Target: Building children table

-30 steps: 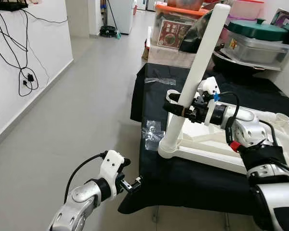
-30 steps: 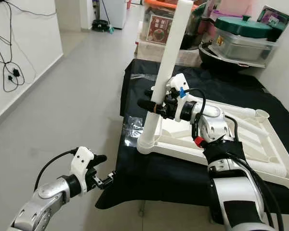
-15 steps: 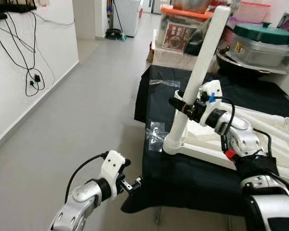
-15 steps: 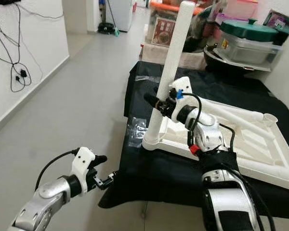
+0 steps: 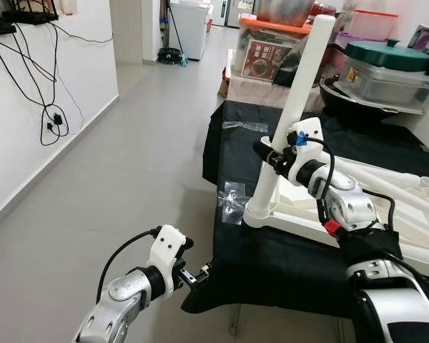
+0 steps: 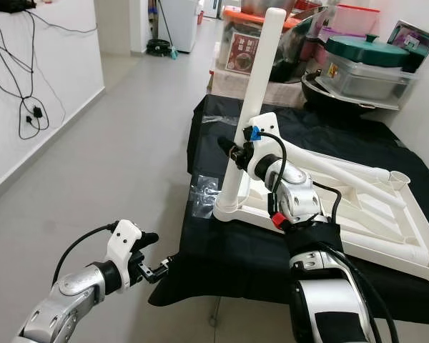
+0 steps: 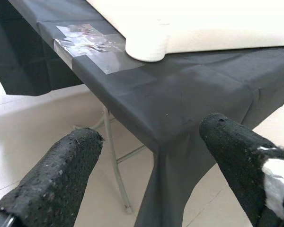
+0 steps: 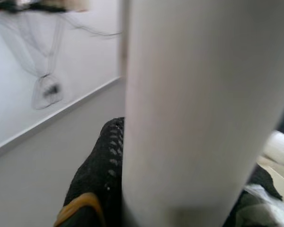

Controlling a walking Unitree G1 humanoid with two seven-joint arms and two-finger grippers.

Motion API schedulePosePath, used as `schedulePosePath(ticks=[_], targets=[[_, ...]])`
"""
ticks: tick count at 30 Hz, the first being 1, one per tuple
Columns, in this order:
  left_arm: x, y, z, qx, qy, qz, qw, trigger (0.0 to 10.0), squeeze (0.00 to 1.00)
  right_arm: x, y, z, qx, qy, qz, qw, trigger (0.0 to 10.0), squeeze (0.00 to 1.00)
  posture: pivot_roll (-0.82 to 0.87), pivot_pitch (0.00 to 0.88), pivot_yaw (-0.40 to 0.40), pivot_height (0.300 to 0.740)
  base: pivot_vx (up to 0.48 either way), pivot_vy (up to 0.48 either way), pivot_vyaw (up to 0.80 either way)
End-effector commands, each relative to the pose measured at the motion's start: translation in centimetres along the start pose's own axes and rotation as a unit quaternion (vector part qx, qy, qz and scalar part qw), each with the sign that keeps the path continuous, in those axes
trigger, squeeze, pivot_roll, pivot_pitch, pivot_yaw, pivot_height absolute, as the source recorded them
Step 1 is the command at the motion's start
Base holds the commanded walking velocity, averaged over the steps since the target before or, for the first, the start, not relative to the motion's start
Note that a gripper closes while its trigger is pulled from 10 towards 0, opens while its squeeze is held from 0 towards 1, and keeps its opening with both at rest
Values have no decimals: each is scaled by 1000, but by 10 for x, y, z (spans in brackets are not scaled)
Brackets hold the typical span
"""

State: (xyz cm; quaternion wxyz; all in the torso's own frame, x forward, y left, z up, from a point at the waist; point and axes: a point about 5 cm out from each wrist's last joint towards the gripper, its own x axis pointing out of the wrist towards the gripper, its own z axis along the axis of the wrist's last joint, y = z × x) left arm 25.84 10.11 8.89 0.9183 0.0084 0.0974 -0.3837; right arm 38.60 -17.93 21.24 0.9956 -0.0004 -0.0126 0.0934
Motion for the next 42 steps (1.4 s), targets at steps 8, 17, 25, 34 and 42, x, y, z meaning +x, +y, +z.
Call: schedulePosePath(ticks=[8, 17, 25, 34, 42], targets=[[1, -3, 1, 0, -2, -2, 1000, 10000, 0, -23, -1, -29, 26, 24, -175, 984, 0, 0, -14, 0, -135, 740, 0, 0, 0], [2, -3, 1, -2, -4, -2, 1000, 10000, 0, -29, 19, -24, 28, 18, -194, 980, 0, 0, -19, 0, -140, 740, 0, 0, 0], [2, -3, 1, -4, -4, -2, 1000, 10000, 0, -32, 24, -19, 32, 15, -216, 976, 10000, 0, -20, 0, -138, 740, 0, 0, 0], [1, -2, 1, -3, -2, -3, 1000, 10000, 0, -37, 31, -7, 51, -27, -190, 980, 10000, 1000, -22, 0, -127, 740, 0, 0, 0], [1, -1, 1, 1, 0, -4, 1000, 10000, 0, -27, 4, 37, 56, -124, 3, 991, 10000, 0, -20, 0, -126, 740, 0, 0, 0]])
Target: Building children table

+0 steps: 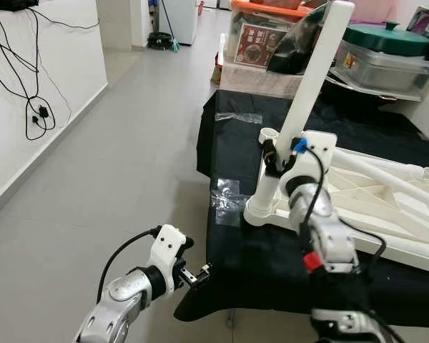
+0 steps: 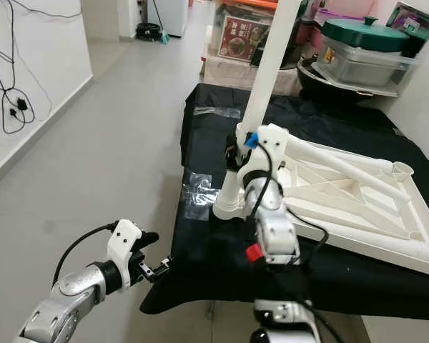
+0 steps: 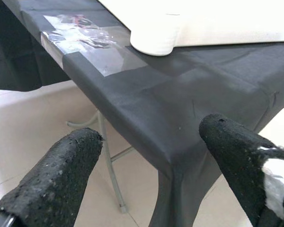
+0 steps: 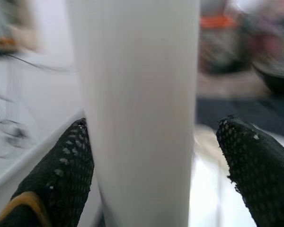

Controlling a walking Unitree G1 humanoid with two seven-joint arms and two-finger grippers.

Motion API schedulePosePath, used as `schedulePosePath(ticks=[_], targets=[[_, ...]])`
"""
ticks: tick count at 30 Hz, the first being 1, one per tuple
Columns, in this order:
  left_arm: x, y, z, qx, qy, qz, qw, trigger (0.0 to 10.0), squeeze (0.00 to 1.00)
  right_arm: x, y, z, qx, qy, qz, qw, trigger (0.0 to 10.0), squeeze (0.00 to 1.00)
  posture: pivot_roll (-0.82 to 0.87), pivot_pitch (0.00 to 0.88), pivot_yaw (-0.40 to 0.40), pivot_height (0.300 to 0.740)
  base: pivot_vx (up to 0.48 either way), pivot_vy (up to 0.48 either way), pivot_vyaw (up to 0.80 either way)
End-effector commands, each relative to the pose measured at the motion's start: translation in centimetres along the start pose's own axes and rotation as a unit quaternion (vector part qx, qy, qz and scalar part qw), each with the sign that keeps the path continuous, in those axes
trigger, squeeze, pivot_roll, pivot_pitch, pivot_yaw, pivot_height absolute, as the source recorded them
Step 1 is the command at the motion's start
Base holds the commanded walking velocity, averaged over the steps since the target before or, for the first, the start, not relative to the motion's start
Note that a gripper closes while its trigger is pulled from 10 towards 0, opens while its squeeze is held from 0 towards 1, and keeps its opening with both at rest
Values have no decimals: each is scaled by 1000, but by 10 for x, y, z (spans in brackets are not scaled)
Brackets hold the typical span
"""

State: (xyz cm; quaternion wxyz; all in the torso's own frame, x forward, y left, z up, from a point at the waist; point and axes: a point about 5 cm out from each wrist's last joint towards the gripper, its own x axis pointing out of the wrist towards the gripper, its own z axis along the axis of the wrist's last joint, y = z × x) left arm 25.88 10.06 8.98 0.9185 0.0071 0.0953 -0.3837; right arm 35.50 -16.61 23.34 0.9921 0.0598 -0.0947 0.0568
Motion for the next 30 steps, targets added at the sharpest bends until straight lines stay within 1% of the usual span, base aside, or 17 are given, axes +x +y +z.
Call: schedulePosePath(ticks=[1, 2, 3, 4, 5, 7, 8, 11, 14, 18, 21, 22, 23, 24, 26, 27, 30], targets=[[0, -1, 0, 1, 2, -4, 1000, 10000, 0, 4, -13, 16, 9, -35, 41, 999, 10000, 0, -20, 0, -126, 740, 0, 0, 0], [0, -1, 0, 1, 2, -4, 1000, 10000, 0, 6, -20, 22, 6, -41, 47, 998, 10000, 0, -20, 0, -126, 740, 0, 0, 0], [0, 0, 0, 1, 2, -3, 1000, 10000, 0, 8, -30, 25, -10, -39, 56, 998, 10000, 0, -21, 0, -125, 740, 0, 0, 0], [0, 0, 0, 1, 2, -3, 1000, 10000, 0, 8, -30, 25, -10, -39, 56, 998, 10000, 0, -21, 0, -125, 740, 0, 0, 0], [0, 0, 0, 2, 2, -3, 1000, 10000, 0, 9, -39, 28, -22, -34, 69, 997, 10000, 0, -22, 0, -125, 740, 0, 0, 0], [1, -1, 0, 2, 2, -4, 1000, 10000, 0, 13, -53, 29, -60, -11, 106, 992, 10000, 0, -22, 0, -123, 740, 0, 0, 0], [1, -1, 1, 2, 2, -5, 1000, 10000, 0, 13, -55, 28, -68, 3, 126, 990, 10000, 0, -21, 0, -123, 740, 0, 0, 0], [2, -1, 1, 2, 1, -5, 1000, 10000, 0, 14, -57, 27, -74, 16, 146, 986, 10000, 0, -20, 0, -124, 740, 0, 0, 0], [2, 1, 3, 4, 0, -4, 1000, 10000, 0, 21, -66, 28, -92, 48, 198, 975, 10000, 0, -10, 0, -130, 740, 0, 0, 0], [2, 2, 3, 5, -1, -3, 1000, 10000, 0, 26, -69, 32, -92, 59, 226, 968, 10000, 0, -5, 0, -134, 740, 0, 0, 0], [2, 2, 3, 6, -3, 0, 1000, 10000, 0, 29, -68, 35, -103, 82, 276, 952, 10000, 0, 5, 0, -145, 740, 0, 0, 0], [2, 2, 4, 6, -3, 1, 1000, 10000, 0, 30, -67, 35, -106, 89, 288, 948, 9804, 0, 7, 0, -146, 740, 0, 0, 0], [2, 2, 3, 6, -3, 2, 1000, 10000, 0, 30, -66, 34, -107, 92, 295, 945, 8784, 0, 7, 0, -147, 740, 0, 0, 0], [2, 2, 3, 5, -4, 3, 1000, 10000, 0, 30, -67, 33, -107, 94, 293, 945, 3098, 0, 9, 0, -148, 740, 0, 0, 0], [2, 2, 3, 5, -4, 3, 1000, 10000, 0, 31, -67, 33, -106, 95, 291, 946, 3098, 0, 9, 0, -148, 740, 0, 0, 0], [2, 2, 3, 5, -4, 4, 1000, 10000, 0, 31, -69, 32, -104, 96, 290, 947, 0, 0, 9, 0, -148, 740, 0, 0, 0], [1, 2, 3, 5, -4, 5, 1000, 10000, 0, 30, -70, 30, -100, 97, 292, 946, 0, 0, 14, 0, -151, 740, 0, 0, 0]])
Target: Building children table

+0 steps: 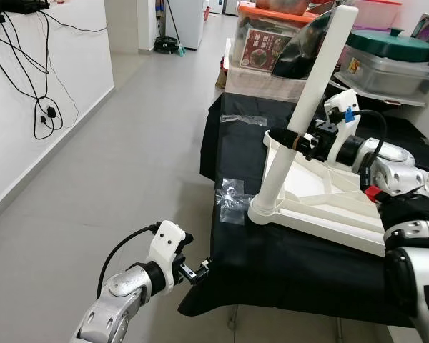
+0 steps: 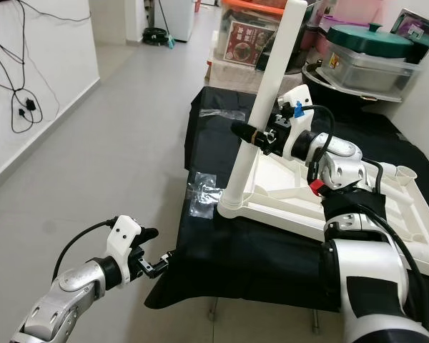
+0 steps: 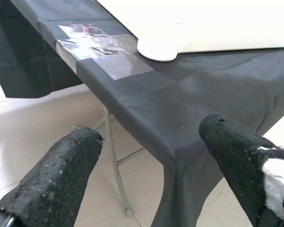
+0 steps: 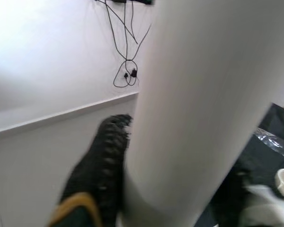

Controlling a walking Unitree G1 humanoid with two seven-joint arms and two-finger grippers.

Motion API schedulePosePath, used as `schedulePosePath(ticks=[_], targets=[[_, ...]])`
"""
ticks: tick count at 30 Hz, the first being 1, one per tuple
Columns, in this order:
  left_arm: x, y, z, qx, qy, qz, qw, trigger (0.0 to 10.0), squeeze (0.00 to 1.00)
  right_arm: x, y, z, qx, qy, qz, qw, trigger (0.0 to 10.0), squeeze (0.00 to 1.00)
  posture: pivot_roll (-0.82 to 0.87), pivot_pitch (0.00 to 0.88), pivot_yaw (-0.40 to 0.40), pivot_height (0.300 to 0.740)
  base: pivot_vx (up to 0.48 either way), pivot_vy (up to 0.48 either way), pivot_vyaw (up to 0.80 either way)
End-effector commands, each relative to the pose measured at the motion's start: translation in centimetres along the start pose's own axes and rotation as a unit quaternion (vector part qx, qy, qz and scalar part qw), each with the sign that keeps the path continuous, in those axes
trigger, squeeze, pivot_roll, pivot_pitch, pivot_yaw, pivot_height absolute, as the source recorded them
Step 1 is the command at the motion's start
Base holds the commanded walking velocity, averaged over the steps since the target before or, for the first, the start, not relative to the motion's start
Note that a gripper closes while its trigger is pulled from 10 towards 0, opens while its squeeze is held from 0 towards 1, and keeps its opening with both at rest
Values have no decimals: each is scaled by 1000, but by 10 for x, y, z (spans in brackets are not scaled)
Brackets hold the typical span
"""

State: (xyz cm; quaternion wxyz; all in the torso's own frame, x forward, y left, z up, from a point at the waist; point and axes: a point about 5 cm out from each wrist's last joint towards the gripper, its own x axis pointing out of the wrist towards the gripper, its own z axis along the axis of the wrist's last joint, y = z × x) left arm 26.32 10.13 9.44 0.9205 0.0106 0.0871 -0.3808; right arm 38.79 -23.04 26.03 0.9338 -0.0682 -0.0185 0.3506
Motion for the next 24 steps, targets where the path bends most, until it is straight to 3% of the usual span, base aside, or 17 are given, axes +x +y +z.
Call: schedulePosePath(ticks=[1, 9, 14, 17, 21, 23, 24], targets=[[-1, -1, -2, -1, 3, 2, 1000, 10000, 0, -4, -4, -2, -5, 5, -8, 1000, 0, 0, 14, 0, -151, 740, 0, 0, 0], [-1, 0, -3, 1, 4, 1, 1000, 10000, 0, -7, -8, -2, -2, -13, -23, 1000, 0, 0, 6, 0, -142, 740, 0, 0, 0], [1, -2, -3, 1, 3, -3, 1000, 10000, 0, -5, -10, -11, -18, 11, -83, 996, 0, 0, 2, 0, -146, 740, 0, 0, 0], [0, -3, -4, -2, 3, -1, 1000, 10000, 0, -2, -14, -31, 11, 44, -229, 972, 0, 0, 3, 0, -143, 740, 0, 0, 0], [-1, -3, -5, -3, 5, -2, 1000, 10000, 0, 1, -9, -41, 37, 43, -276, 959, 0, 0, -4, 0, -139, 740, 0, 0, 0], [-1, -3, -5, -3, 5, -2, 1000, 10000, 0, 1, -9, -41, 37, 43, -276, 959, 0, 0, -4, 0, -139, 740, 0, 0, 0], [-2, -3, -5, -4, 6, -2, 1000, 10000, 0, 3, -4, -45, 58, 33, -307, 949, 0, 0, -4, 0, -138, 740, 0, 0, 0]])
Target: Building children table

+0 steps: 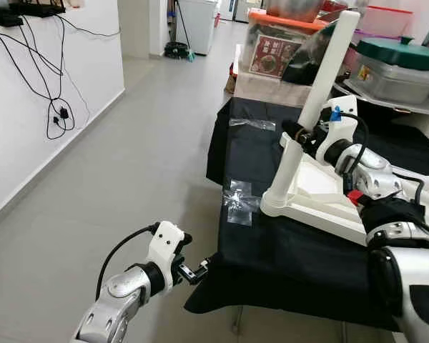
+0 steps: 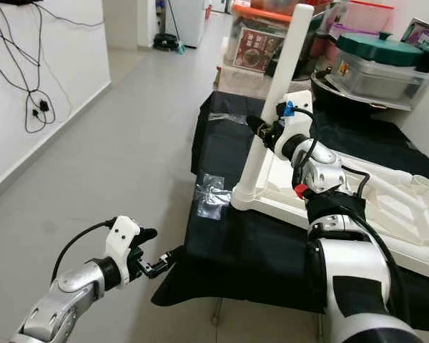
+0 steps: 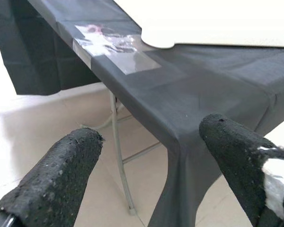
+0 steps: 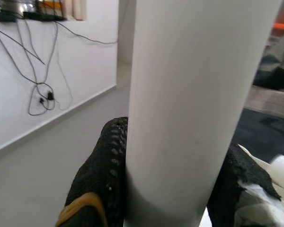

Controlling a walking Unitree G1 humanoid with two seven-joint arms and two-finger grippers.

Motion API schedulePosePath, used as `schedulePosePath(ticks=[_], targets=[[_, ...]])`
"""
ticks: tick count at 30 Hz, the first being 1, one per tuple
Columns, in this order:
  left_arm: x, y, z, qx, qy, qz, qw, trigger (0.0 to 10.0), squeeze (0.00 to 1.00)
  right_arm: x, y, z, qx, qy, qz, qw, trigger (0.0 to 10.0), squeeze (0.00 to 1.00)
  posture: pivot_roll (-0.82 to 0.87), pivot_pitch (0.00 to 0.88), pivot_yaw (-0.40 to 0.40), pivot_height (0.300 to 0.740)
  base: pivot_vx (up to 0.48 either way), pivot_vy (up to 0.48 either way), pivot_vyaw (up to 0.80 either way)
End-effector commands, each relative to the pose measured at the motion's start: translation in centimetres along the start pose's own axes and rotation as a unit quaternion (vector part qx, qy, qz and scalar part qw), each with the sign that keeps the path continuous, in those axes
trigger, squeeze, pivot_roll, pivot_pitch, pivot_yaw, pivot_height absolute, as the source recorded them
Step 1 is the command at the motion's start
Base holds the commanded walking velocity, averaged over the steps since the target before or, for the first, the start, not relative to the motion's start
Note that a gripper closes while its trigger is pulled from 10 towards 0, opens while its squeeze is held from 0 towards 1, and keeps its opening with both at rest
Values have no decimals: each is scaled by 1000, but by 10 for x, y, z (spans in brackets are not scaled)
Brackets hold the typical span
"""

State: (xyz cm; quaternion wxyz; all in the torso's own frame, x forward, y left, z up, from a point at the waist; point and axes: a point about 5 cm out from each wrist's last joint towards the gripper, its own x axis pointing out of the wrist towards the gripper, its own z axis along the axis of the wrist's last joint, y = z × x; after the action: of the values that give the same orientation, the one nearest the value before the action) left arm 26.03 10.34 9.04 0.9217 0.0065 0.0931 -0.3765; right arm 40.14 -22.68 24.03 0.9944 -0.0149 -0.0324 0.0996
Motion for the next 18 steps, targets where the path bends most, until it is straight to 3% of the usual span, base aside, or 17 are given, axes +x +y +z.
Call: schedulePosePath(ticks=[1, 6, 14, 18], targets=[[1, -3, -1, 3, 2, -6, 1000, 10000, 0, -8, -8, -24, 2, 46, -54, 997, 0, 0, -4, 0, -138, 740, 0, 0, 0], [4, -4, 0, 1, 2, -8, 1000, 10000, 0, -11, 22, -27, 41, 36, -91, 994, 0, 0, -15, 0, -138, 740, 0, 0, 0], [5, -5, -1, -1, 1, -8, 1000, 10000, 0, -13, 34, -29, 61, 41, -119, 990, 0, 0, -19, 0, -144, 740, 0, 0, 0], [4, -5, -1, -3, 0, -8, 1000, 10000, 0, -19, 48, -35, 73, 57, -160, 983, 0, 0, -21, 0, -145, 740, 0, 0, 0]])
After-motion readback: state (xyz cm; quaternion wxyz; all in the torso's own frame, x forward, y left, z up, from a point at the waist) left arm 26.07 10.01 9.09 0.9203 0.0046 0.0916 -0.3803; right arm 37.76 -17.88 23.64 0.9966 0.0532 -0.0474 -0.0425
